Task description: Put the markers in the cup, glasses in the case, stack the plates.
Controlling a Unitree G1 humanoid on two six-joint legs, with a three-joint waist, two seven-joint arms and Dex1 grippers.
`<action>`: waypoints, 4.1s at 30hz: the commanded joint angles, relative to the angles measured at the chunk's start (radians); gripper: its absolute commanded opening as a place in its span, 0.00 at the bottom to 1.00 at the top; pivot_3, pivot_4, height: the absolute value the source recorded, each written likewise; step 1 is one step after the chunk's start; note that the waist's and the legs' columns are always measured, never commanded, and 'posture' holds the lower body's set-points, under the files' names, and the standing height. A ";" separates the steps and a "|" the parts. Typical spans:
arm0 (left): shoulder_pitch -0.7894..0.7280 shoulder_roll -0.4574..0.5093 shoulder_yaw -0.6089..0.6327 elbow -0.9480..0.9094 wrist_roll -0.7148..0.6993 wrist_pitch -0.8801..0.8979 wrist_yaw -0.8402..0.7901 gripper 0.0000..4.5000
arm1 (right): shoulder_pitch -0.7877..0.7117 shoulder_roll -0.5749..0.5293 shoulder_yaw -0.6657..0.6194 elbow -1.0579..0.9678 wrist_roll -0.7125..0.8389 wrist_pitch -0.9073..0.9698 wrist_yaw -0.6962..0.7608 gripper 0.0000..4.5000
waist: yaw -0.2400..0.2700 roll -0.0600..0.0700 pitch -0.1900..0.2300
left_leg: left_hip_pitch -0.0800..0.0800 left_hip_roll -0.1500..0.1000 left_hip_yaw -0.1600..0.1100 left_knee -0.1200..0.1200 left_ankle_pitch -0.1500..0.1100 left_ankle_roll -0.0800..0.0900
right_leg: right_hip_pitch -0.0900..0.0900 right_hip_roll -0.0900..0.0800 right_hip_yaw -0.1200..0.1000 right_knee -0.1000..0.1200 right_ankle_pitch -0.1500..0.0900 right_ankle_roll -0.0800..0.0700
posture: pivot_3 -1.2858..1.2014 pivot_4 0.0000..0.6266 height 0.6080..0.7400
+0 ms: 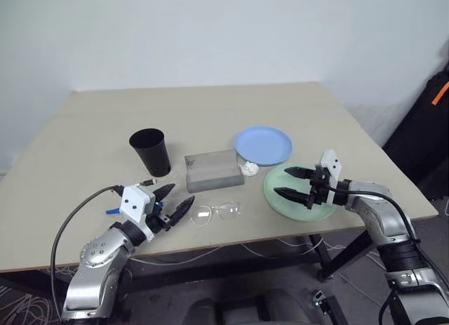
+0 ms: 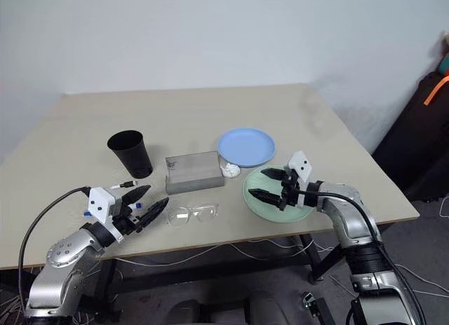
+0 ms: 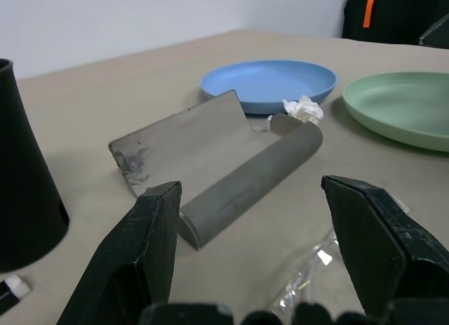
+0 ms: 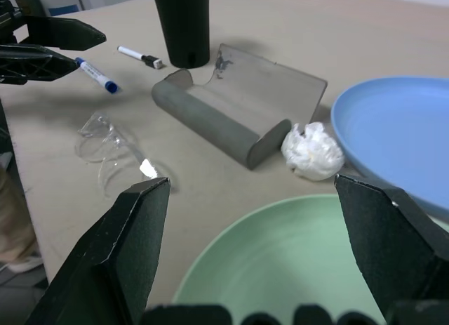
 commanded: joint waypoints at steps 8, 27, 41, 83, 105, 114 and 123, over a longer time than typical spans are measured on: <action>-0.024 -0.003 -0.010 -0.052 -0.017 0.015 -0.003 0.75 | -0.026 -0.001 -0.015 -0.059 0.013 0.020 -0.017 0.91 | 0.000 0.000 0.000 | 0.000 0.000 0.000 0.000 0.000 0.000 | 0.000 0.000 -0.001 0.000 0.000 0.000 | 0.52 0.00 1.00; -0.061 -0.031 -0.044 -0.006 -0.017 0.010 -0.019 0.75 | 0.052 -0.005 -0.032 -0.124 0.011 0.006 -0.069 0.91 | 0.000 0.000 0.000 | 0.000 0.000 0.000 0.000 0.000 0.000 | 0.000 0.000 0.000 0.000 0.000 0.000 | 0.52 0.00 1.00; -0.118 -0.022 -0.069 0.048 -0.007 0.011 -0.044 0.75 | 0.095 -0.020 0.033 -0.224 -0.085 0.042 -0.187 0.91 | 0.000 0.000 0.000 | 0.000 0.000 0.000 0.000 0.000 0.000 | 0.000 0.001 0.000 0.000 0.000 0.000 | 0.52 0.00 1.00; -0.224 -0.049 -0.216 0.020 -0.013 0.085 -0.152 0.76 | 0.137 0.000 0.179 -0.286 -0.233 0.248 -0.339 0.01 | 0.000 -0.003 -0.002 | 0.000 0.000 -0.001 0.002 0.000 0.000 | 0.002 0.001 -0.001 0.000 0.000 0.000 | 0.52 0.00 1.00; -0.232 -0.052 -0.221 0.039 0.002 0.067 -0.142 0.76 | 0.132 -0.088 0.127 -0.289 -0.310 0.294 -0.437 0.01 | 0.001 -0.003 -0.002 | 0.000 -0.001 -0.001 0.003 0.000 0.000 | 0.002 -0.004 -0.003 0.000 0.000 0.000 | 0.52 0.00 1.00; -0.243 -0.052 -0.221 0.049 0.007 0.064 -0.143 0.76 | 0.047 -0.094 0.120 -0.178 -0.338 0.148 -0.446 0.01 | 0.000 -0.003 -0.001 | 0.000 -0.002 -0.001 0.003 0.000 0.000 | 0.001 -0.004 -0.003 0.000 0.000 0.000 | 0.52 0.00 1.00; -0.270 -0.048 -0.218 0.082 0.015 0.052 -0.146 0.76 | -0.271 -0.081 0.195 0.217 -0.388 -0.183 -0.261 0.01 | -0.002 -0.001 0.000 | 0.000 -0.001 -0.001 0.002 0.000 0.001 | 0.001 0.001 -0.001 0.000 0.000 0.000 | 0.52 0.00 1.00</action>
